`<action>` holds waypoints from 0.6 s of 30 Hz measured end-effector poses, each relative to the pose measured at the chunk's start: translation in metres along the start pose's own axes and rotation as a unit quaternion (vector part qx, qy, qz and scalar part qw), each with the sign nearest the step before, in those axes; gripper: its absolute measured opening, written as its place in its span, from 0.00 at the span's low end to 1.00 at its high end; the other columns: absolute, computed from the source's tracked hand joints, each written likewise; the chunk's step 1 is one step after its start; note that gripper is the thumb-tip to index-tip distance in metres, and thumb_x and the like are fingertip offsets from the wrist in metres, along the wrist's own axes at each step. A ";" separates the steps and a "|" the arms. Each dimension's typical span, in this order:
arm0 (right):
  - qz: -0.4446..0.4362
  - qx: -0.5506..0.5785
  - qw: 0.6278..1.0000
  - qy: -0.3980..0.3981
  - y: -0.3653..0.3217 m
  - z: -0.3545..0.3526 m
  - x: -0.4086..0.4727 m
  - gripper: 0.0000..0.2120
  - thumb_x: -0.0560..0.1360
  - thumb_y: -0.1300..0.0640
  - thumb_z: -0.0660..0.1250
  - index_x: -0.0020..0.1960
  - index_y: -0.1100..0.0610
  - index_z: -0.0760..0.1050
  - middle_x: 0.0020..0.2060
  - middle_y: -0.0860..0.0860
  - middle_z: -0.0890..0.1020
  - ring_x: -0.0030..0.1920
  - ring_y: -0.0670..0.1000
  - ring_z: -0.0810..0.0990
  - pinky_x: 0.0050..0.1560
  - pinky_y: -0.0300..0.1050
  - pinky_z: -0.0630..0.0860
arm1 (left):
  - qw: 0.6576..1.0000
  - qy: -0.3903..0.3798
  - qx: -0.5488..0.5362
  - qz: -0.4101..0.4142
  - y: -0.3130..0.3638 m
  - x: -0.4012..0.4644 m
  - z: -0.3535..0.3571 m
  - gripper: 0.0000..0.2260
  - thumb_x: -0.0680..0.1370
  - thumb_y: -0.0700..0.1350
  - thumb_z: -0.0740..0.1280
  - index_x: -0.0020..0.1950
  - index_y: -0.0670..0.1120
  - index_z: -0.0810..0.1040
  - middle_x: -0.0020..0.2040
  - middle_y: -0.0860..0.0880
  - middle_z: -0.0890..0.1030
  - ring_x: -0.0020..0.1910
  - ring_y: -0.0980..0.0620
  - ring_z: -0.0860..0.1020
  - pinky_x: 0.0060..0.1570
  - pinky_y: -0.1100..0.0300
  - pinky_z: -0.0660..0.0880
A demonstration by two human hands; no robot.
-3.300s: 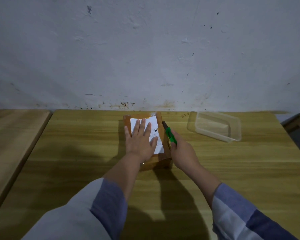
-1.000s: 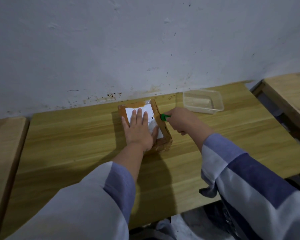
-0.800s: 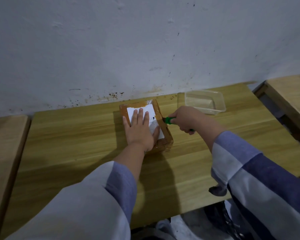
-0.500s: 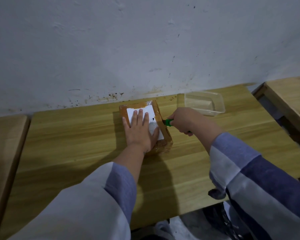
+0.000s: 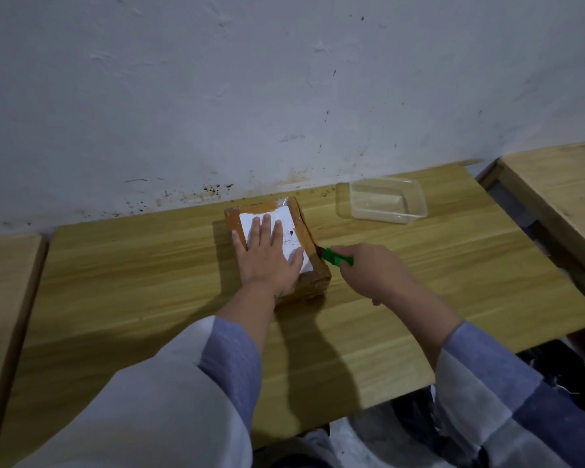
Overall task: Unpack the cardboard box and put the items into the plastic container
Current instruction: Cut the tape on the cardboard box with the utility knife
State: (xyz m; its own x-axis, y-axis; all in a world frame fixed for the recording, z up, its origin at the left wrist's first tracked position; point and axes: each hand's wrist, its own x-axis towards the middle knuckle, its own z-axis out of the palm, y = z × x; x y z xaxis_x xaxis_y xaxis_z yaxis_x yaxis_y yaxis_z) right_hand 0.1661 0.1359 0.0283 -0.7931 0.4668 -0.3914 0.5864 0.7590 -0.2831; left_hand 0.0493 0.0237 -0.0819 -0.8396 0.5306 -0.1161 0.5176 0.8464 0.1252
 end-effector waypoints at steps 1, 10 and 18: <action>0.001 0.011 1.000 0.007 0.001 0.002 -0.005 0.22 0.79 0.57 0.54 0.70 0.42 0.66 0.57 0.56 0.80 0.42 0.54 0.79 0.43 0.49 0.80 | 1.000 -0.001 -0.002 0.001 0.000 0.000 0.001 0.32 0.79 0.64 0.43 0.78 0.51 0.43 0.79 0.48 0.40 0.77 0.48 0.37 0.72 0.38 0.36; 0.037 0.170 0.980 0.097 0.010 0.022 -0.018 0.21 0.80 0.51 0.56 0.72 0.40 0.62 0.46 0.51 0.81 0.32 0.49 0.77 0.30 0.49 0.81 | 1.000 -0.006 -0.011 0.008 -0.003 0.000 0.000 0.32 0.79 0.65 0.43 0.79 0.51 0.45 0.79 0.48 0.41 0.77 0.48 0.37 0.72 0.38 0.36; 0.135 0.387 0.901 0.143 0.004 0.079 0.002 0.13 0.77 0.49 0.62 0.54 0.58 0.76 0.34 0.55 0.78 0.30 0.53 0.75 0.32 0.49 0.78 | 0.997 -0.053 -0.012 0.056 -0.015 -0.002 -0.010 0.32 0.79 0.64 0.45 0.78 0.51 0.44 0.79 0.48 0.40 0.77 0.48 0.37 0.71 0.41 0.35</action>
State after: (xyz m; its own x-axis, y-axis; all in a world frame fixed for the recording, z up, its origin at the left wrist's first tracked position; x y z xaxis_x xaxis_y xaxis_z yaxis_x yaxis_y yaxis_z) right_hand 0.1802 0.1043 -0.0426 -0.5485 0.7696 -0.3270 0.6160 0.1074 -0.7804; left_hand 0.0414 0.0098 -0.0735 -0.7538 0.6252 -0.2024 0.6026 0.7805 0.1665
